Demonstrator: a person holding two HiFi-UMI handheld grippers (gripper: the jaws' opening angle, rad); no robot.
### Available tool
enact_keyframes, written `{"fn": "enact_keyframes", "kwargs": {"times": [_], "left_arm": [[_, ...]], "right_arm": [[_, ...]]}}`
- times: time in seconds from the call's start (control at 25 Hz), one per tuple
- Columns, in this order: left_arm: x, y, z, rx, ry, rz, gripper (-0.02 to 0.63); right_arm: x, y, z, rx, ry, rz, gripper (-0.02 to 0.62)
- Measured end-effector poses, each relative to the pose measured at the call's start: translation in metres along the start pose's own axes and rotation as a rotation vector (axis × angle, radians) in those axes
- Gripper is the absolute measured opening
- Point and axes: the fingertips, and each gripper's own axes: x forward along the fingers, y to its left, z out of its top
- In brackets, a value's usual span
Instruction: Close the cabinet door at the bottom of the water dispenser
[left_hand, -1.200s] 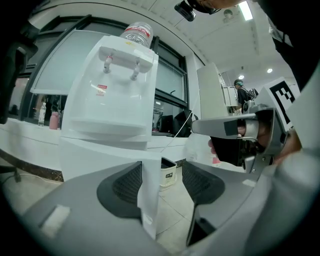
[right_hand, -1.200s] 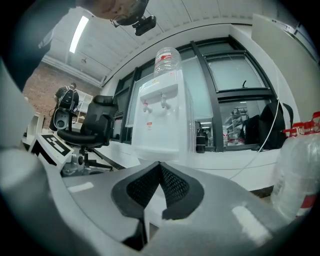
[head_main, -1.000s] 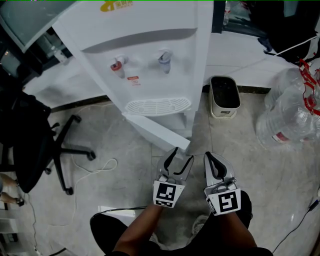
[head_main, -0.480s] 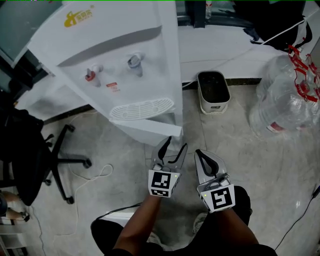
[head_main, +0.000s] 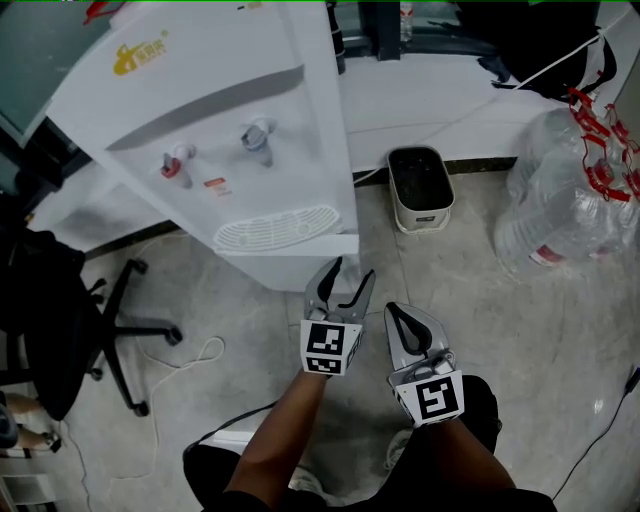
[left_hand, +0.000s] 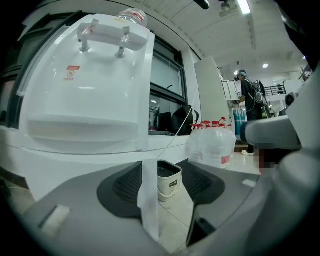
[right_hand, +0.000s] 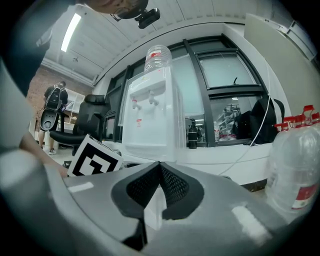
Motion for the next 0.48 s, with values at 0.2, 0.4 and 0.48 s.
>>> {"fn": "enact_keyframes", "kwargs": {"times": [0.2,0.4,0.48], "left_arm": [[0.018,0.007,0.003,0.012,0.005,-0.01,0.278],[0.032,0.017,0.008,0.017,0.011,0.003,0.297],[0.035,0.022,0.01,0.024,0.002,0.019,0.294]], "right_arm": [[-0.002,-0.003,-0.002,0.012,0.02,-0.01,0.003],[-0.001,0.001,-0.007,0.015,0.031,0.013,0.003],[-0.001,0.003,-0.009,0.01,0.032,0.023,0.003]]}}
